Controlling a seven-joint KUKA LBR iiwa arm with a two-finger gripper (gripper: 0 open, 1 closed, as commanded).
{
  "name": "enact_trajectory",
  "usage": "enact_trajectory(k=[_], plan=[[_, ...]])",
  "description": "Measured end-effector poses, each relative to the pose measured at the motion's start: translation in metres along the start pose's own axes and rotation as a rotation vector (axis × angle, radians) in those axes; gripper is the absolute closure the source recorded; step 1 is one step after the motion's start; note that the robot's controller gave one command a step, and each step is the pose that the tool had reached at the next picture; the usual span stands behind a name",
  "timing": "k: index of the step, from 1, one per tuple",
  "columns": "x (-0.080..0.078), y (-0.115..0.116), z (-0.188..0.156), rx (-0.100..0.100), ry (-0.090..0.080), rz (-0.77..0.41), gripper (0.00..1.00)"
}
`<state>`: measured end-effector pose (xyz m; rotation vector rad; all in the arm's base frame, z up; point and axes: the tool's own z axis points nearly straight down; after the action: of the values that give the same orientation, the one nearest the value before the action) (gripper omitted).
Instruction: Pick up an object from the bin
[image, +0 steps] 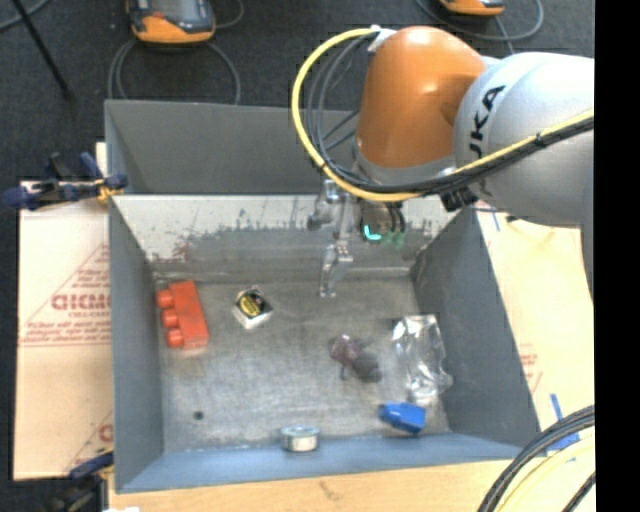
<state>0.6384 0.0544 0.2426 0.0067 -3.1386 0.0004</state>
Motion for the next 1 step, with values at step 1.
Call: enact_trajectory(k=[1], plan=[[0.005,0.0626,0.1622,0.0,-0.001,-0.291,0.0]])
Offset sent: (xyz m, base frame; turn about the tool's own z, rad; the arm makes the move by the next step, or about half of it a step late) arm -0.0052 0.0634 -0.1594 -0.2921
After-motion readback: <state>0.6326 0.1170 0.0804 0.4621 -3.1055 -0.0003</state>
